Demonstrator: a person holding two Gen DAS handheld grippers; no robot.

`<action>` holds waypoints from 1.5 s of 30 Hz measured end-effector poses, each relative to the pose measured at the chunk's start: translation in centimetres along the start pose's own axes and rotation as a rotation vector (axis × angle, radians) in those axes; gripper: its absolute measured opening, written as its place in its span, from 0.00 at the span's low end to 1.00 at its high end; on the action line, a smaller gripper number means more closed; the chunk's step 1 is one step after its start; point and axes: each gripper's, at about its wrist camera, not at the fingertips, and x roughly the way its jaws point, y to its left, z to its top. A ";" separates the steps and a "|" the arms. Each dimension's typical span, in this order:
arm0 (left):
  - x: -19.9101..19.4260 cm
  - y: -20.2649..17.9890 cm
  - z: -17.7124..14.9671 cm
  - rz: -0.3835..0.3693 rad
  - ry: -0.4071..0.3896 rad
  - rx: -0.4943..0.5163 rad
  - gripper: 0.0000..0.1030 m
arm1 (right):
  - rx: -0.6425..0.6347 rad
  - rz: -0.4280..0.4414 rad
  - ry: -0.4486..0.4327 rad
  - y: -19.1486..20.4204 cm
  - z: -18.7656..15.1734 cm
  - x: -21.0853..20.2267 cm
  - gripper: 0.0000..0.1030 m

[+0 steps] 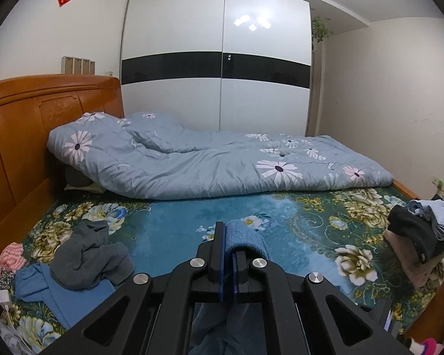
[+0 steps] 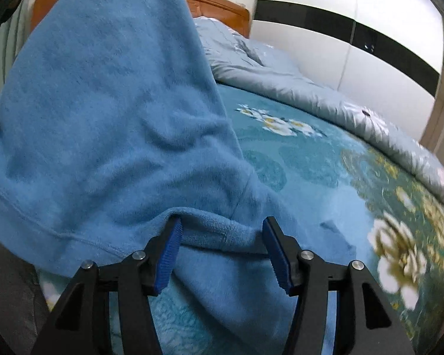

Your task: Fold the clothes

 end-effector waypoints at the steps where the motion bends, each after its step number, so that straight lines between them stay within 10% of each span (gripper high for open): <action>1: -0.1 0.2 -0.2 0.003 0.002 -0.001 0.04 | -0.006 0.013 0.009 0.0 0.1 0.3 0.55; 5: -0.5 0.8 -0.6 0.012 0.006 -0.007 0.04 | 0.099 0.065 0.051 -1.1 0.4 0.7 0.09; 15: -4.0 1.4 1.3 -0.036 -0.077 -0.024 0.04 | 0.467 -0.009 -0.334 -11.6 6.4 -11.0 0.06; 29: -13.1 -0.2 3.9 -0.141 -0.291 0.064 0.04 | 0.378 -0.168 -0.705 -14.2 11.0 -30.3 0.06; 45: 14.8 6.5 -8.1 -0.003 0.330 -0.128 0.08 | 0.545 -0.144 -0.094 -21.0 8.3 -2.4 0.06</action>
